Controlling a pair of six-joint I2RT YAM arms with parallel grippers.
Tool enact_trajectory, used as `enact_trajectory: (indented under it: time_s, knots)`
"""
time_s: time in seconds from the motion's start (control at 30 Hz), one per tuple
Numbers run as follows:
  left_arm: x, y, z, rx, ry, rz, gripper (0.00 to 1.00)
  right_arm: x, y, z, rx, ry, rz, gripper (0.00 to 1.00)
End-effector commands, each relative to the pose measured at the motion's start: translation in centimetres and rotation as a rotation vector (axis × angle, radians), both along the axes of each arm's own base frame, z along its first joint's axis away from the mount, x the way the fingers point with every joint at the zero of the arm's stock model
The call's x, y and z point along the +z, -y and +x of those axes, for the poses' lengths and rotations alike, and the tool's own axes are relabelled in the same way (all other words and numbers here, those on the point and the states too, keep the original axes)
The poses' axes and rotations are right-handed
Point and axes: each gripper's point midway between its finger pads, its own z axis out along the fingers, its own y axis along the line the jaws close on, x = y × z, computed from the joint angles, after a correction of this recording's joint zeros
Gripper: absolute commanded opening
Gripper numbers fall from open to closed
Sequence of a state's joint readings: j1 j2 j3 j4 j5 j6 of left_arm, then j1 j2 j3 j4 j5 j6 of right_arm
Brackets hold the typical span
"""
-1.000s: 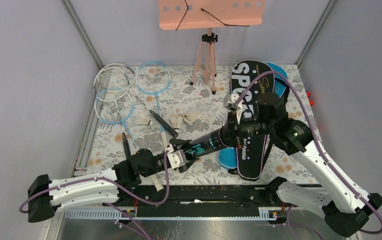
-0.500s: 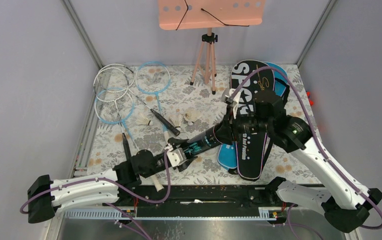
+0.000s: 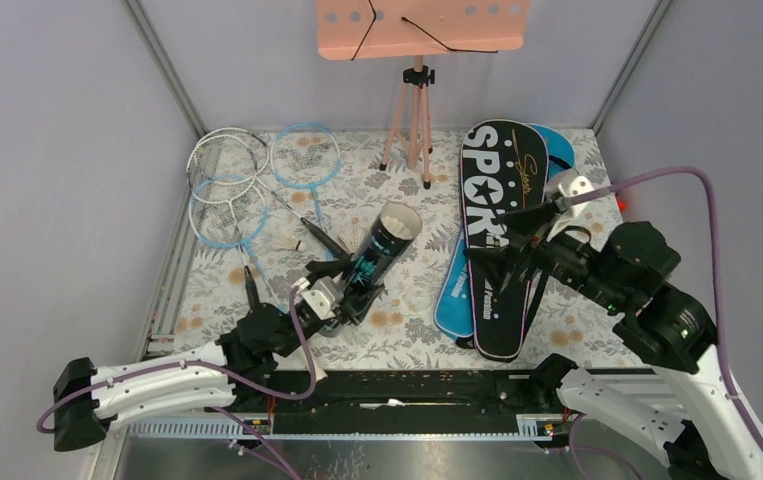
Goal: Pack up the badminton gear
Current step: Place the shuttlecock at the shuttle tube, then pick up the shuttlecock at the center of the board.
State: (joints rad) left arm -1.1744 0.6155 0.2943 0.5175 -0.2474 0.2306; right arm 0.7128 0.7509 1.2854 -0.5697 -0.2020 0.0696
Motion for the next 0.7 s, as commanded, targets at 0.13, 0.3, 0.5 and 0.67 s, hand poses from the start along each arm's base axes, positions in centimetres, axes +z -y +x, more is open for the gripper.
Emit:
enact_trajectory:
  time_s: [0.13,0.3,0.5,0.67]
  knots:
    - [4.5,-4.3,1.9,0.201,-0.050,-0.266,0.00,-3.6,3.8,8.1,-0.502,-0.041,-0.024,1.00]
    - [4.7,-7.1,2.6,0.313,-0.129,-0.329,0.00,-8.1,-0.5,11.5,-0.475,-0.131,-0.008,1.00]
    - [4.1,-8.9,2.3,0.338,-0.186,-0.366,0.00,-15.1,-7.2,15.2,-0.387,-0.302,-0.006,0.88]
    - [3.4,-9.4,1.9,0.327,-0.208,-0.390,0.00,-19.8,-12.5,18.8,-0.358,-0.417,0.052,0.79]
